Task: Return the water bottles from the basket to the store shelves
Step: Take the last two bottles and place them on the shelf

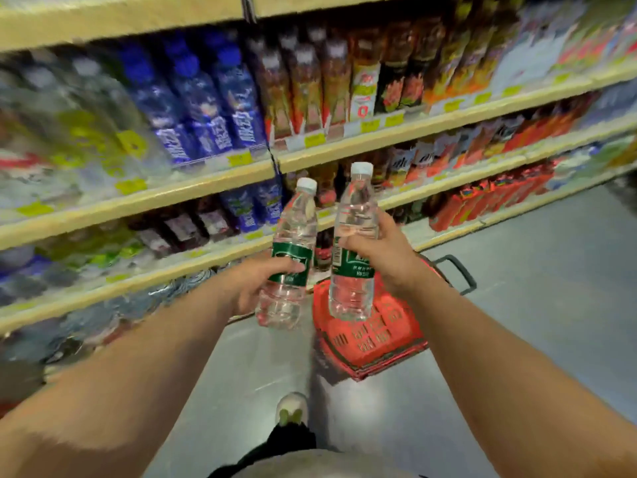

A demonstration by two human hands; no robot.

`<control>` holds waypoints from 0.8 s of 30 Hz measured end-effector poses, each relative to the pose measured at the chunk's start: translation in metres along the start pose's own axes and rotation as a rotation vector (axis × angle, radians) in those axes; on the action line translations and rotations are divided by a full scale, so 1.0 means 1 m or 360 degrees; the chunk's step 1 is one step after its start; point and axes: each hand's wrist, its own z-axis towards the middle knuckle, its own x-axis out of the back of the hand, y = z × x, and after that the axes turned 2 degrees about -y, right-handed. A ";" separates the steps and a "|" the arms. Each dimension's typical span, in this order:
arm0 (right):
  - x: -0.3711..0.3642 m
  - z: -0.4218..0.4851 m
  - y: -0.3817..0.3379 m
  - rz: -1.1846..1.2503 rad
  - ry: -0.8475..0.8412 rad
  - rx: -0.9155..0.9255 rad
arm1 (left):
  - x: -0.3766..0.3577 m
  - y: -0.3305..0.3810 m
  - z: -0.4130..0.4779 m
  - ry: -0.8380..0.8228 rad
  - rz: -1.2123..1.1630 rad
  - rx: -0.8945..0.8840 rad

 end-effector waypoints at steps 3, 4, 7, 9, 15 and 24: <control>-0.045 -0.007 -0.011 -0.0078 -0.0245 0.0055 | 0.014 -0.023 -0.053 0.0323 -0.0201 -0.0112; -0.063 -0.011 -0.014 -0.0102 -0.0340 0.0065 | 0.020 -0.033 -0.071 0.0412 -0.0265 -0.0144; -0.120 -0.026 -0.023 -0.0180 -0.0597 0.0135 | 0.038 -0.063 -0.131 0.0697 -0.0455 -0.0210; -0.161 -0.043 -0.031 -0.0227 -0.0742 0.0193 | 0.056 -0.084 -0.170 0.0890 -0.0544 -0.0251; -0.289 -0.089 -0.045 -0.0364 -0.1113 0.0324 | 0.119 -0.134 -0.285 0.1178 -0.0730 -0.0425; -0.492 -0.144 -0.053 -0.0473 -0.1169 0.0452 | 0.266 -0.182 -0.414 0.1446 -0.0668 -0.0671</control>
